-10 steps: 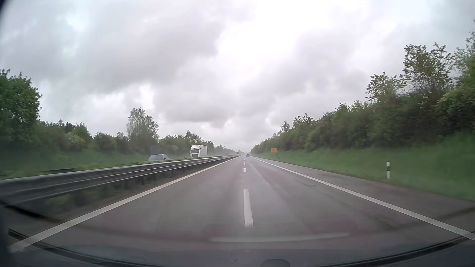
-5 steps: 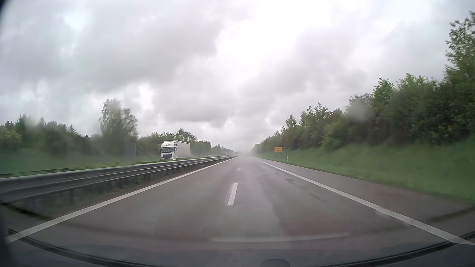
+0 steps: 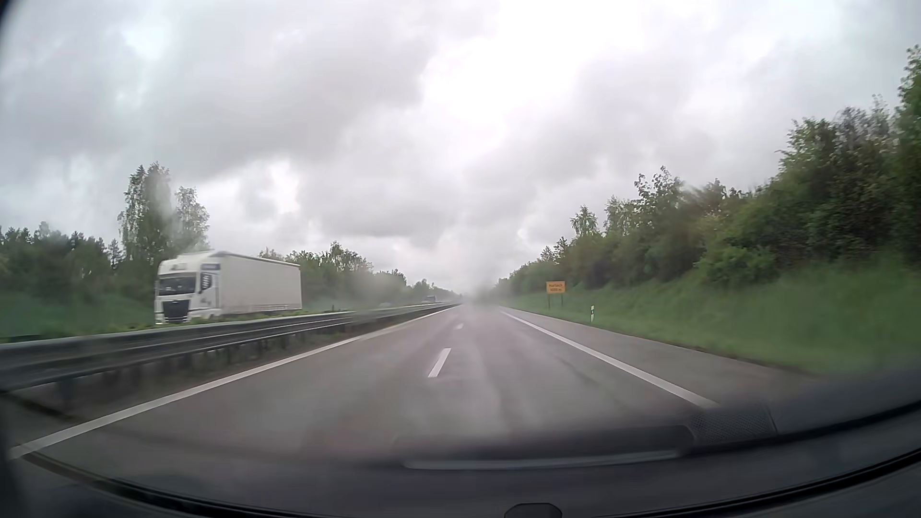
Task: Follow the waypoints while adhering to traffic rules and regulations
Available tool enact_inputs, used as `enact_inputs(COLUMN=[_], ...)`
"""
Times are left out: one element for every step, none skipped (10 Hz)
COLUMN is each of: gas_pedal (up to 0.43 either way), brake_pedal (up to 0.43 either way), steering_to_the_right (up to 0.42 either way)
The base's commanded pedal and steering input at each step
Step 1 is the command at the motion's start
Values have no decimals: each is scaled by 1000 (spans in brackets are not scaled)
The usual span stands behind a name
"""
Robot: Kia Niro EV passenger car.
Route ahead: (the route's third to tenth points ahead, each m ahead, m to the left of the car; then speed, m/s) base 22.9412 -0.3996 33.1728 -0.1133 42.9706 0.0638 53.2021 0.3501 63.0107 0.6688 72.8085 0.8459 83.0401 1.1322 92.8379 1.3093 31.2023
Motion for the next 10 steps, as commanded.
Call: enact_inputs(gas_pedal=[287,287,287,287,287,287,287,287,287,287], brake_pedal=[0,0,0,0,0,0,0,0,0,0], steering_to_the_right=[-4,-4,-4,-5,-4,-4,-4,-4,-4,-4])
